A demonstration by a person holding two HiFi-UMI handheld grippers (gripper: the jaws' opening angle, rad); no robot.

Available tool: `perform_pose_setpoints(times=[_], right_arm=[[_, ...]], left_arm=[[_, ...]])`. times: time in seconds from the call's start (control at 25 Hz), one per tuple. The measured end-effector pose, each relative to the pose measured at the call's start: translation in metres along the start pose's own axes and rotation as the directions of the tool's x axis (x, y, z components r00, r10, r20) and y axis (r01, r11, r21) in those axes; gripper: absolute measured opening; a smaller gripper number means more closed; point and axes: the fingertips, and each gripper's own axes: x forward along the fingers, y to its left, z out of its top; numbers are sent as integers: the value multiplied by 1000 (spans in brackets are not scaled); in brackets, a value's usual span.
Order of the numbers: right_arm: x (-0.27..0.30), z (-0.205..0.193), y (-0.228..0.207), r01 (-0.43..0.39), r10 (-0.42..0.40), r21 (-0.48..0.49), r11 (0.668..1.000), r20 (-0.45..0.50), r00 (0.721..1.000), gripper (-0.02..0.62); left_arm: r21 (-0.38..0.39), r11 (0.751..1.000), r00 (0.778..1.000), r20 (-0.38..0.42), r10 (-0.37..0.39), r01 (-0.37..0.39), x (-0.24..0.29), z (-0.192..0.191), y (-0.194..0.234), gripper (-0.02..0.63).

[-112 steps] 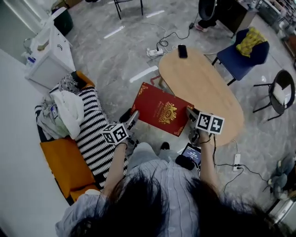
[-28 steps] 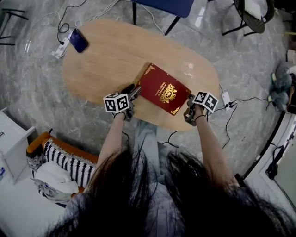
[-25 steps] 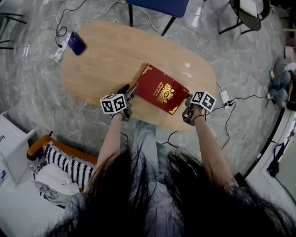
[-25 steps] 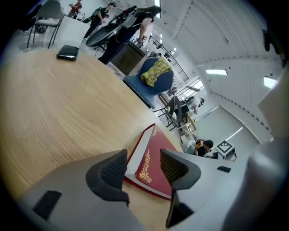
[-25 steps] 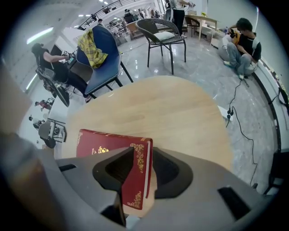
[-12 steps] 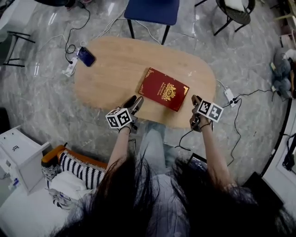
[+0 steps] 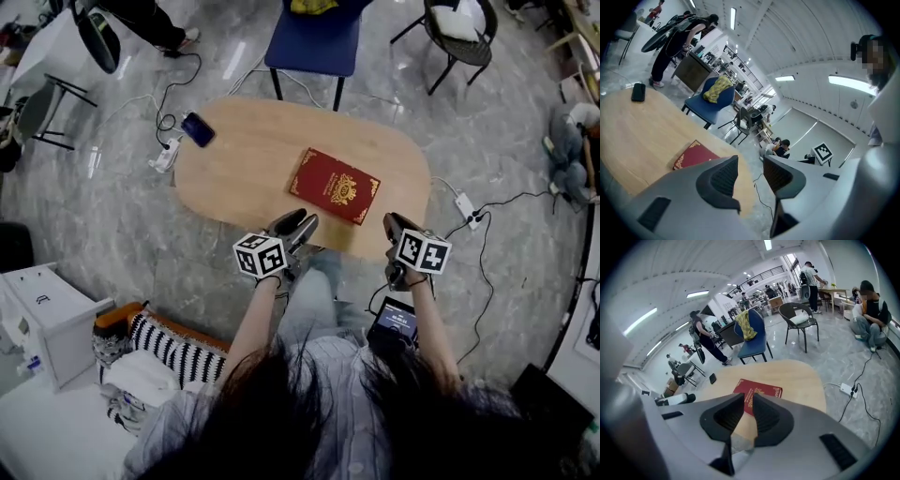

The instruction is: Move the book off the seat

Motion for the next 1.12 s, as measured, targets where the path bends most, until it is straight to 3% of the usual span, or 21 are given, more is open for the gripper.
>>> perform_pose_setpoints(times=[0.28,0.52,0.64,0.96,1.12], right_arm=[[-60,4,45,-60,71,-159,985,65,995,60],[-113,-5,56,-53,82,-225,973,126,989,60],[-134,-15,61,-48,88,-258,965,148,985,60],[-160,-42,70,-97,139,-234,967,166,976,60],[-160,-54,74,-97,137,-240,966,156,978,60]], left_arm=[[120,992,997,58,-41,33,-34,8,-67,137],[205,979,999,35,-28,20,-62,-21,-110,108],[213,977,997,71,-25,9,-82,-29,-129,101],[279,959,995,102,10,-38,-127,-38,-161,91],[264,963,994,104,25,-52,-141,-40,-161,89]])
